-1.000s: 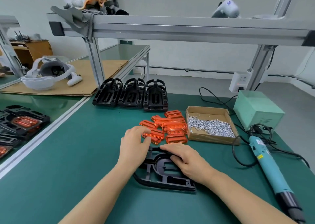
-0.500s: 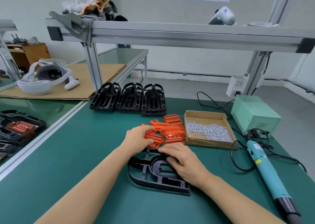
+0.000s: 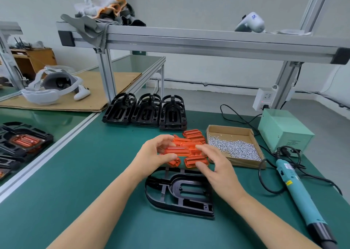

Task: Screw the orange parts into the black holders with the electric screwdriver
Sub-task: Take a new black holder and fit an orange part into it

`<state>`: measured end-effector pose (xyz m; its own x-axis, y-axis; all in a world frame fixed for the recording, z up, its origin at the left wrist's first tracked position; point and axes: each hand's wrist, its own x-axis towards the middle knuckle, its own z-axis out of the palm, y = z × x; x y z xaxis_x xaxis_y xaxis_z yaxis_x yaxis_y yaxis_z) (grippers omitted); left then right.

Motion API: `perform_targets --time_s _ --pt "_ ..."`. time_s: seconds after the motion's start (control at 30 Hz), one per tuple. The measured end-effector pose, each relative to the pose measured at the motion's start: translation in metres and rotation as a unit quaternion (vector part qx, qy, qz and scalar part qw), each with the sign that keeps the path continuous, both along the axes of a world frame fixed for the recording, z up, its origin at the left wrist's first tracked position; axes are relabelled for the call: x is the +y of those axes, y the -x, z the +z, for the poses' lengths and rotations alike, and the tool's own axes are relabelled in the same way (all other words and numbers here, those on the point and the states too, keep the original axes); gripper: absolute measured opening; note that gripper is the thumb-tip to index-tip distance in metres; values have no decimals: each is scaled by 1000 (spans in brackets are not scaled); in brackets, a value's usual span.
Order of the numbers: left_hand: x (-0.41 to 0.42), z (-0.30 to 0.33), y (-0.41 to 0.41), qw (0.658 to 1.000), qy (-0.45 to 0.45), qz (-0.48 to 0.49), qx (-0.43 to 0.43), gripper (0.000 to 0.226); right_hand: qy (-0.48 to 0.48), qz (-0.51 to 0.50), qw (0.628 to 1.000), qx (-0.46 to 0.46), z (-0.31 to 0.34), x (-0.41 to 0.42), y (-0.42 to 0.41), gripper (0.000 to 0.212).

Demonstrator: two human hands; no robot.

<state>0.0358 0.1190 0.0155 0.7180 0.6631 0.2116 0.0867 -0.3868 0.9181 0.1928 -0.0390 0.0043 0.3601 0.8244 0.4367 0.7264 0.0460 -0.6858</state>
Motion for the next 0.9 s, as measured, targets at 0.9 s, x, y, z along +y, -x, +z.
perform_targets --time_s 0.9 --pt "-47 12 -1 988 148 -41 -4 24 118 27 946 300 33 -23 6 19"
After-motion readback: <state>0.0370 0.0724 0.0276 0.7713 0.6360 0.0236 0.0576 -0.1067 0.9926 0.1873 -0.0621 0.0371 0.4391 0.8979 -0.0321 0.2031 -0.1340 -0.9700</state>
